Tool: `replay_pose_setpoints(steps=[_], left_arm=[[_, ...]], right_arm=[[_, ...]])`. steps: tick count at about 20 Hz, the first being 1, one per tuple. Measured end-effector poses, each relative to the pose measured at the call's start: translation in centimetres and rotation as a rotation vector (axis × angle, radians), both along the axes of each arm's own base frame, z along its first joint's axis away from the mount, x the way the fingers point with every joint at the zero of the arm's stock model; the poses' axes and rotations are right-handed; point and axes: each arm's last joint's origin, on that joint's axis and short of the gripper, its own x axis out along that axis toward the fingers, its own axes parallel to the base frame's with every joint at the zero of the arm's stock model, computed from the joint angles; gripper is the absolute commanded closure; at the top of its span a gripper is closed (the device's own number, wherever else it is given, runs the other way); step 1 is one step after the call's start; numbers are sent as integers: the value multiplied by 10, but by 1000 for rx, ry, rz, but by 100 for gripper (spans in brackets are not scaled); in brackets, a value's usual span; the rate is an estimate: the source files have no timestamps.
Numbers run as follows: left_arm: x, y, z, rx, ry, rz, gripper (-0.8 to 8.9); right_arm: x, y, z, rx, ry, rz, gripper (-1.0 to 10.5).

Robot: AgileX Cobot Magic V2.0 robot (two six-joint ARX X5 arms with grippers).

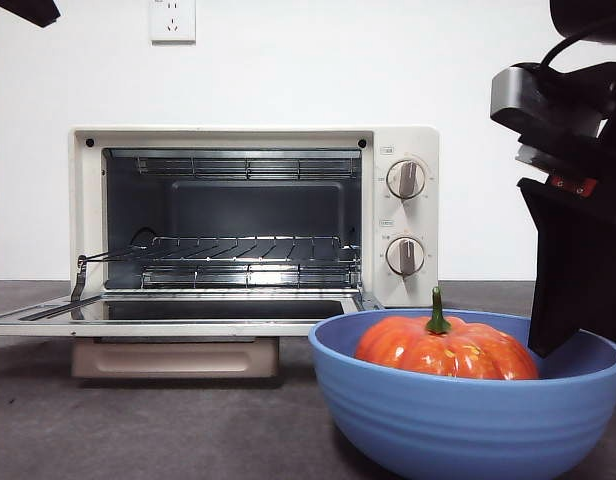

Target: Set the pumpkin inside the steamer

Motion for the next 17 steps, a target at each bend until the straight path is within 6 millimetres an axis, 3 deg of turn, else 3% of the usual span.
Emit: replay_pose_setpoints(steps=[7,9,13,17], left_arm=[[0,0,0,0,-1,0,798],[0,0,0,0,0,0,798],[0,0,0,0,0,0,798],[0,0,0,0,-1,0,798]], right_arm=[[3,3,-7,-13,28,-4,847],[5,4,-9,-14,33,-6,939],[5,5,-8,-6,27,-10,940],[9,8,7,18,33,-3,940]])
